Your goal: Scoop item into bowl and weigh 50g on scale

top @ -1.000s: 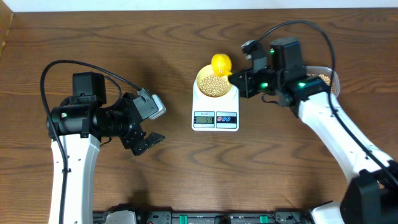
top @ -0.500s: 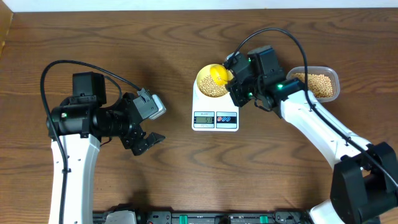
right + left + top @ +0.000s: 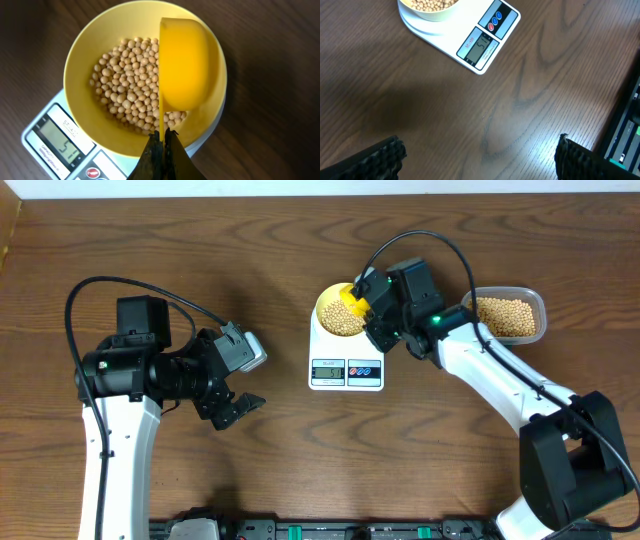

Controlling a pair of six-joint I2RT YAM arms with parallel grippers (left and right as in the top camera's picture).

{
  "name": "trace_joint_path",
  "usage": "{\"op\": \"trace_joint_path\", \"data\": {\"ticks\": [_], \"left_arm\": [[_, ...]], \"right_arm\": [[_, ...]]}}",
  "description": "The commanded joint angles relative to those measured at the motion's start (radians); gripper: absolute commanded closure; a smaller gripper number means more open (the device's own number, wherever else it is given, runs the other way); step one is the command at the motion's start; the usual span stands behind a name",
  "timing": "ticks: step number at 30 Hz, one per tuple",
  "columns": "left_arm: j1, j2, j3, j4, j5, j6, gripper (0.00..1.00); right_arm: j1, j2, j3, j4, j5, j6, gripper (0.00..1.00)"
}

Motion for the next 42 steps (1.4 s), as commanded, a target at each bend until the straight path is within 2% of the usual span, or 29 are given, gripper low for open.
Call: {"op": "trace_joint_path", "data": {"ticks": [1, 14, 19, 28, 36, 42], "left_arm": [[-0.002, -0.003, -0.008, -0.003, -0.005, 0.017, 0.02], [-0.002, -0.003, -0.008, -0.003, -0.005, 0.017, 0.02], [-0.002, -0.003, -0.008, -0.003, -0.005, 0.017, 0.02], [-0.002, -0.003, -0.008, -0.003, -0.005, 0.017, 0.02], [-0.002, -0.003, -0.008, -0.003, -0.005, 0.017, 0.02], [-0.002, -0.003, -0.008, -0.003, -0.005, 0.017, 0.02]], "right_arm": [[0.019, 0.01, 0.02, 0.002, 0.054, -0.065, 0.99], [0.071, 0.032, 0.02, -0.013, 0.043, -0.071, 0.99], [0.071, 0.032, 0.02, -0.04, -0.043, -0.069, 0.99], [0.033, 0.03, 0.046, -0.034, -0.152, 0.065, 0.99], [-0.077, 0.03, 0.064, -0.026, -0.402, 0.195, 0.99], [-0.132, 0.03, 0.064, -0.031, -0.559, 0.207, 0.99]]}}
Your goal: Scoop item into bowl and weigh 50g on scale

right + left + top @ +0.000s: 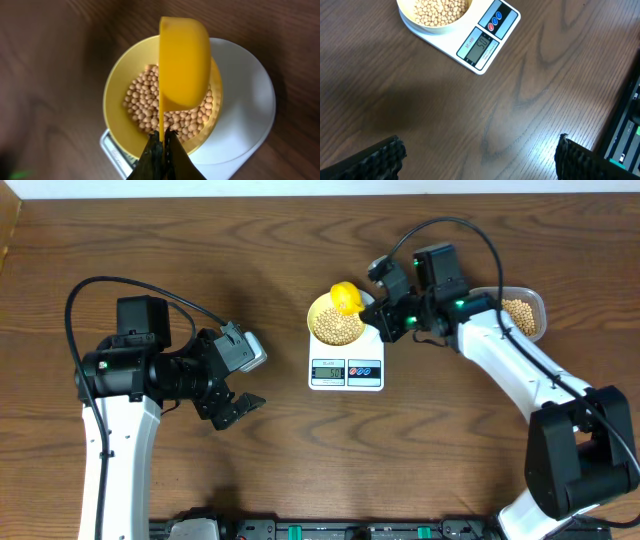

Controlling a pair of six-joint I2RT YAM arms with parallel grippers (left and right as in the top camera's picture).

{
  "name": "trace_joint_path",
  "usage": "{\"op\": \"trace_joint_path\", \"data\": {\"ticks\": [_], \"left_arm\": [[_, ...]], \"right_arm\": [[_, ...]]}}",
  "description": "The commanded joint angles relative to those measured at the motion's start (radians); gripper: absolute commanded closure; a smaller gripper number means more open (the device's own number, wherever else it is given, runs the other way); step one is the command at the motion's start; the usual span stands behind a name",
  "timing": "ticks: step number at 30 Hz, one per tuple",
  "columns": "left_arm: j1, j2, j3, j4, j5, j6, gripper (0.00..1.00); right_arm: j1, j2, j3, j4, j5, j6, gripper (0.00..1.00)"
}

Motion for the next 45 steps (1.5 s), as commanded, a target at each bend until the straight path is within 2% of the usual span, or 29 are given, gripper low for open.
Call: {"op": "trace_joint_path", "data": {"ticks": [1, 7, 12, 23, 37, 45], "left_arm": [[-0.002, -0.003, -0.008, -0.003, -0.005, 0.017, 0.02], [-0.002, -0.003, -0.008, -0.003, -0.005, 0.017, 0.02], [-0.002, -0.003, -0.008, -0.003, -0.005, 0.017, 0.02], [-0.002, -0.003, -0.008, -0.003, -0.005, 0.017, 0.02], [-0.002, -0.003, -0.008, -0.003, -0.005, 0.017, 0.02], [-0.002, -0.003, -0.008, -0.003, -0.005, 0.017, 0.02]], "right_arm": [[-0.008, 0.01, 0.019, -0.006, -0.132, 0.032, 0.99], [-0.006, 0.01, 0.019, -0.027, -0.124, 0.028, 0.99], [0.015, 0.011, 0.019, -0.082, 0.058, 0.018, 0.99], [0.06, 0.011, 0.019, -0.075, 0.263, 0.01, 0.99], [0.059, 0.011, 0.019, -0.019, 0.303, 0.008, 0.99], [0.089, 0.013, 0.019, -0.034, 0.387, -0.135, 0.99]]}}
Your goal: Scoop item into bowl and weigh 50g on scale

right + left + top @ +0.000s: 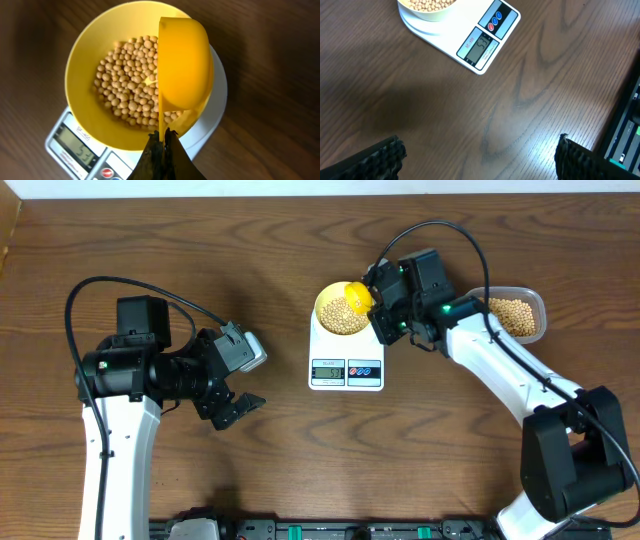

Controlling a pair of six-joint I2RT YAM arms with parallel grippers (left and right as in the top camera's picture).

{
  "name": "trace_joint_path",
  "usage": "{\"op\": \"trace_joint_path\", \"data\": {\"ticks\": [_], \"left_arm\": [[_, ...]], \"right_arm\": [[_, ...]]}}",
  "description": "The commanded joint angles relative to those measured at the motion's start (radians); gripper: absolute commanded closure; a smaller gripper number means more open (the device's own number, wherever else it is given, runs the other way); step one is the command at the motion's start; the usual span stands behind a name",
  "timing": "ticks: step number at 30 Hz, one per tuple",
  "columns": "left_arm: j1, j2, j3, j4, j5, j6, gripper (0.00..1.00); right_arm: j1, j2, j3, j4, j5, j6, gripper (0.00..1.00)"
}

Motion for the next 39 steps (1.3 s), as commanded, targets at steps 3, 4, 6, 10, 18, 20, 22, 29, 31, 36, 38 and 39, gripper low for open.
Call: {"op": "trace_joint_path", "data": {"ticks": [3, 4, 6, 10, 18, 20, 22, 29, 31, 36, 38, 39], "left_arm": [[-0.002, -0.003, -0.008, -0.003, -0.005, 0.017, 0.02], [-0.002, -0.003, -0.008, -0.003, -0.005, 0.017, 0.02], [-0.002, -0.003, -0.008, -0.003, -0.005, 0.017, 0.02], [-0.002, -0.003, -0.008, -0.003, -0.005, 0.017, 0.02], [-0.002, -0.003, -0.008, -0.003, -0.005, 0.017, 0.02], [-0.002, -0.003, -0.008, -0.003, -0.005, 0.017, 0.02], [-0.002, -0.003, -0.008, -0.003, -0.005, 0.017, 0.02], [-0.002, -0.003, -0.008, -0.003, -0.005, 0.017, 0.02], [-0.002, -0.003, -0.008, -0.003, -0.005, 0.017, 0.02], [-0.002, -0.003, -0.008, -0.003, -0.005, 0.017, 0.02], [-0.002, -0.003, -0.008, -0.003, -0.005, 0.017, 0.02], [-0.002, -0.003, -0.008, -0.003, -0.005, 0.017, 0.02]], "right_arm": [[0.041, 0.011, 0.019, -0.016, 0.11, -0.137, 0.99], [0.048, 0.011, 0.019, -0.018, 0.125, -0.152, 0.99], [0.063, 0.011, 0.019, -0.025, 0.147, -0.184, 0.99], [0.079, 0.011, 0.019, -0.04, 0.144, -0.209, 0.99], [0.072, 0.009, 0.023, -0.051, 0.032, -0.164, 0.99], [0.056, 0.008, 0.032, -0.051, -0.029, -0.127, 0.99], [0.036, 0.008, 0.042, -0.051, -0.099, -0.106, 0.99], [-0.031, 0.008, 0.058, -0.052, -0.262, 0.006, 0.99], [-0.047, 0.008, 0.058, -0.051, -0.287, 0.032, 0.99], [-0.09, 0.008, 0.058, -0.051, -0.445, 0.074, 0.99], [-0.113, 0.008, 0.058, -0.051, -0.514, 0.09, 0.99], [-0.123, 0.008, 0.058, -0.051, -0.54, 0.092, 0.99]]}}
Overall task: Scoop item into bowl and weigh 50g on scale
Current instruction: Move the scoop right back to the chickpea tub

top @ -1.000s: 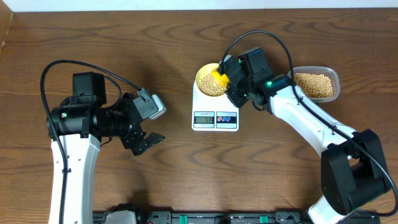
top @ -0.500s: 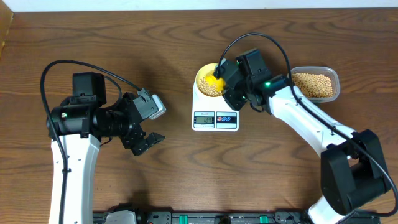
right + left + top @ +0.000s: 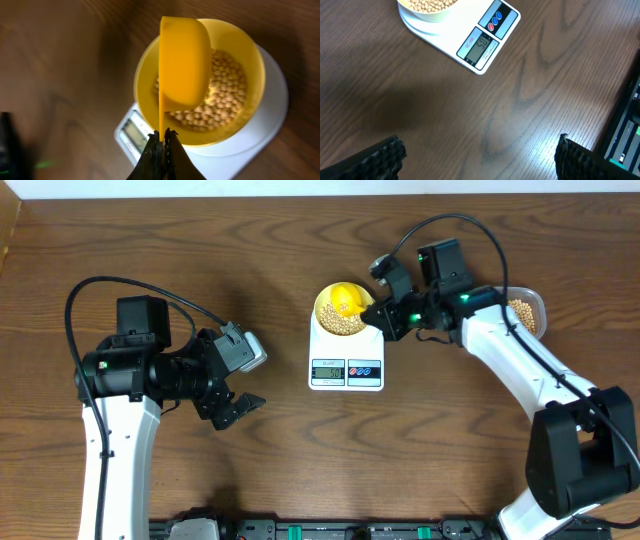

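Note:
A white scale [image 3: 346, 358] carries a yellow bowl [image 3: 334, 320] of soybeans [image 3: 223, 99]. My right gripper [image 3: 384, 317] is shut on the thin handle of a yellow scoop [image 3: 183, 59], which hangs tipped on its side over the bowl, its inside hidden. The wrist fingertips [image 3: 158, 142] pinch the handle above the scale's edge. In the left wrist view the scale display [image 3: 481, 48] seems to read 50. My left gripper [image 3: 480, 157] stands open and empty above bare wood, left of the scale [image 3: 470, 35].
A clear tub of soybeans [image 3: 524, 313] sits at the far right, partly behind my right arm. The wooden table [image 3: 300, 470] runs to a dark rail at its front edge. Cables loop above both arms.
My right gripper, still holding the scoop, stands farther from the bowl and more to the right. The scale reading has dropped from about 53 to about 50. The left arm is unchanged.
The scoop was held tipped close over the bowl's right side, with the display just above 50. Then it was higher, the display near 50. Then it was low over the bowl again with a higher reading. Now it is raised and the display shows about 50.

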Controlling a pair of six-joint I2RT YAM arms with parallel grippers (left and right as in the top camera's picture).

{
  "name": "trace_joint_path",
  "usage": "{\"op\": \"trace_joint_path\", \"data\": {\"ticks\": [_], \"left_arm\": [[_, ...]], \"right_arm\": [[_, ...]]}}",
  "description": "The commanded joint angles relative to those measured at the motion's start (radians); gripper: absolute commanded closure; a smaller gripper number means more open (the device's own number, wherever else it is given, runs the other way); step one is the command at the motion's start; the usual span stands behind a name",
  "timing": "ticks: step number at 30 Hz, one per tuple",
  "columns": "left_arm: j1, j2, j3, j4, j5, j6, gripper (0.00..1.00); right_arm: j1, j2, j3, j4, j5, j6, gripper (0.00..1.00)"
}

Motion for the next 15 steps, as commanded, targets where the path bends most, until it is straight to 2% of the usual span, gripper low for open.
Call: {"op": "trace_joint_path", "data": {"ticks": [1, 10, 15], "left_arm": [[-0.002, -0.003, -0.008, -0.003, -0.005, 0.017, 0.02], [-0.002, -0.003, -0.008, -0.003, -0.005, 0.017, 0.02], [-0.002, -0.003, -0.008, -0.003, -0.005, 0.017, 0.02]], "right_arm": [[-0.045, 0.006, 0.022, -0.001, -0.181, 0.045, 0.99], [-0.121, -0.07, 0.022, -0.026, -0.184, 0.07, 0.99], [-0.17, -0.134, 0.022, -0.11, -0.168, 0.071, 0.99]]}}
